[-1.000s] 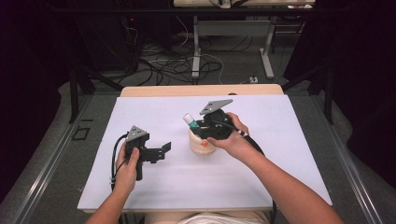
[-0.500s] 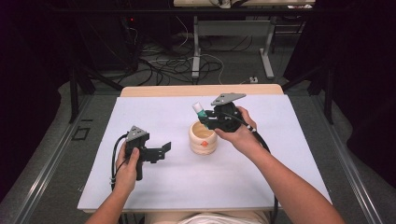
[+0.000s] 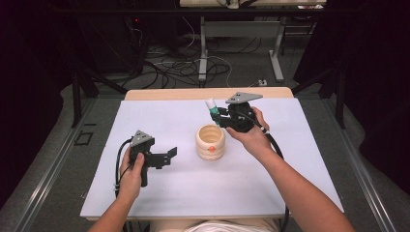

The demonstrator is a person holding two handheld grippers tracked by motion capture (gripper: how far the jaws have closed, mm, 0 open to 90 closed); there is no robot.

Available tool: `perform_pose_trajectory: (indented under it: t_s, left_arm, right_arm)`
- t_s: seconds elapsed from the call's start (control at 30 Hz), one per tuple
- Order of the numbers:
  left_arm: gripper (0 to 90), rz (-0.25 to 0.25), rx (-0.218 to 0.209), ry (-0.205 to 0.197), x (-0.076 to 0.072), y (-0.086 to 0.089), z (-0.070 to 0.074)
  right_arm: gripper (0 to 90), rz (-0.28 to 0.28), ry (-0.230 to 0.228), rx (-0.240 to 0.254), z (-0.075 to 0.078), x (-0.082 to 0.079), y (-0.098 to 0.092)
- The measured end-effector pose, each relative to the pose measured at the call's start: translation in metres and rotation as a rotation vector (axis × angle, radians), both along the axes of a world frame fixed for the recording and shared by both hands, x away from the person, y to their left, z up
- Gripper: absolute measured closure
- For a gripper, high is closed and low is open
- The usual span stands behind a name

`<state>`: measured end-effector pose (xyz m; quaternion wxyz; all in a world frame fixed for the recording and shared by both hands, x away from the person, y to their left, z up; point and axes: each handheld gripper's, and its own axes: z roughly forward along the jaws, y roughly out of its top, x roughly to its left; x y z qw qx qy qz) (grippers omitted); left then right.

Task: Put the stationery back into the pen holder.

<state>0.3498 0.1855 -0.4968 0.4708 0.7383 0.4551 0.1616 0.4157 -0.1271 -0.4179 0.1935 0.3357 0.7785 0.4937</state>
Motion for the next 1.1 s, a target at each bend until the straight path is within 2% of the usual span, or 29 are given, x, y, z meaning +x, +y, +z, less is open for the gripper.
perform_pose_trajectory:
  t_s: [0.1,0.27,0.33,0.4,0.57,0.8,1.1]
  left_arm:
    - [0.8,0.0,-0.004,0.002,0.0,0.0,0.0]
    - [0.8,-0.001,-0.003,0.002,0.0,0.001,0.0]
    - [0.8,0.001,-0.001,0.002,0.0,0.0,0.0]
    - [0.8,-0.003,-0.001,0.001,0.001,0.0,0.0]
    - [0.8,0.003,-0.005,0.006,0.0,0.0,-0.001]
    - [0.8,0.0,-0.005,0.003,0.001,-0.001,-0.001]
    - [0.8,-0.002,0.001,-0.002,0.001,0.0,-0.001]
  right_arm:
    - [65.4,-0.005,-0.012,0.018,-0.003,0.002,-0.001]
    - [65.4,-0.007,0.006,0.048,-0.012,0.005,-0.005]
    - [65.4,-0.015,0.039,0.052,-0.016,0.007,-0.007]
    - [65.4,-0.02,0.034,0.062,-0.021,0.008,-0.008]
    - [65.4,-0.034,0.051,0.058,-0.03,0.01,-0.01]
    - [65.4,-0.008,0.054,0.06,-0.038,0.008,-0.005]
    - [65.4,0.037,0.072,0.009,-0.053,0.005,0.011]
